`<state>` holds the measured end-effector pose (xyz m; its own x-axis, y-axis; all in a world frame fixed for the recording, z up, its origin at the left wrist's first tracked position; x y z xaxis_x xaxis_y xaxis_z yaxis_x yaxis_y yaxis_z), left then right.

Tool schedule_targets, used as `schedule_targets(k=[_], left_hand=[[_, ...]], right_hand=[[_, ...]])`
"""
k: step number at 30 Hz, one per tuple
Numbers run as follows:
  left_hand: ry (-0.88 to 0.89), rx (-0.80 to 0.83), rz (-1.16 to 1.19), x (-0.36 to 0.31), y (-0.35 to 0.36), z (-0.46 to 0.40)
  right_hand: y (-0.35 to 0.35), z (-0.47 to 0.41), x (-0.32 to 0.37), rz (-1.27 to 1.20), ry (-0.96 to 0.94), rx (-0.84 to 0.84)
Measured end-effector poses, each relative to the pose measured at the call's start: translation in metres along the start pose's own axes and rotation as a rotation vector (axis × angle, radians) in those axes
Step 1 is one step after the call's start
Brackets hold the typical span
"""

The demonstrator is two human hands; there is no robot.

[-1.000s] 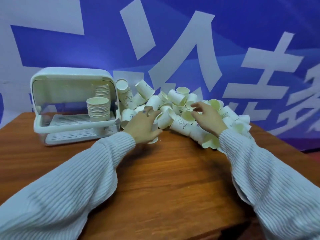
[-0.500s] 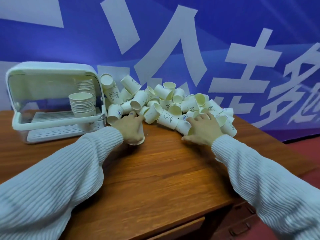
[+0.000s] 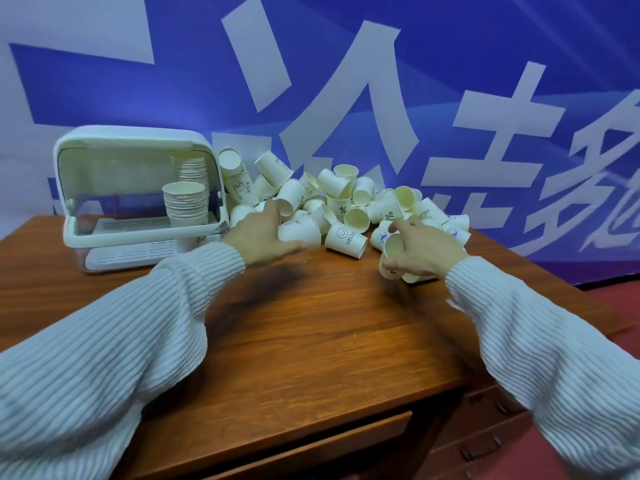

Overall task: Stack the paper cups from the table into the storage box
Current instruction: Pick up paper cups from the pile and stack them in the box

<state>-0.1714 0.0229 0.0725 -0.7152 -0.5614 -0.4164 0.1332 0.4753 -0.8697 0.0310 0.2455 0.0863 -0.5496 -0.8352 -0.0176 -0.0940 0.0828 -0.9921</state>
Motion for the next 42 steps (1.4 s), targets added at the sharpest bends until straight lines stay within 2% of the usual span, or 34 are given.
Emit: schedule_targets(k=[3, 8, 10, 15, 23, 28, 32, 38, 42], left_hand=[[-0.061, -0.044, 0.066, 0.006, -0.007, 0.005], [-0.064, -0.152, 0.243, 0.013, -0.037, 0.013], [-0.081, -0.195, 0.343, 0.021, -0.049, 0.016], [-0.106, -0.260, 0.410, 0.049, -0.066, 0.024], [-0.331, -0.638, 0.681, 0.121, -0.106, 0.041], [-0.411, -0.686, 0.650, 0.163, -0.113, 0.048], [-0.409, -0.708, 0.611, 0.182, -0.111, 0.050], [-0.373, -0.693, 0.597, 0.198, -0.107, 0.047], [-0.339, -0.685, 0.565, 0.195, -0.113, 0.038]], right_hand=[[-0.015, 0.003, 0.005, -0.158, 0.023, -0.057], [-0.032, -0.006, 0.038, -0.534, -0.033, -0.185], [-0.035, -0.014, 0.059, -0.600, -0.071, -0.197], [-0.035, -0.038, 0.116, -0.738, -0.163, -0.214], [-0.054, -0.093, 0.225, -0.951, -0.362, -0.356], [-0.056, -0.128, 0.292, -0.902, -0.472, -0.357], [-0.046, -0.151, 0.322, -0.690, -0.510, -0.299], [-0.018, -0.166, 0.350, -0.413, -0.631, 0.069], [-0.010, -0.163, 0.348, -0.462, -0.662, 0.113]])
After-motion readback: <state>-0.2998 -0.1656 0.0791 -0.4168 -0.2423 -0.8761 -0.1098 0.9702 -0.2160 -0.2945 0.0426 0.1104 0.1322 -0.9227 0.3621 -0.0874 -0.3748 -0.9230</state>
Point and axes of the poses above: each hand's wrist, its own z-axis away from the middle knuckle, its own y-axis out of the palm, x = y × z, the point moved 3 cm from there along -z, towards the middle knuckle, and after that the axes turned 6 degrees about -y, right-handed, at the moved point
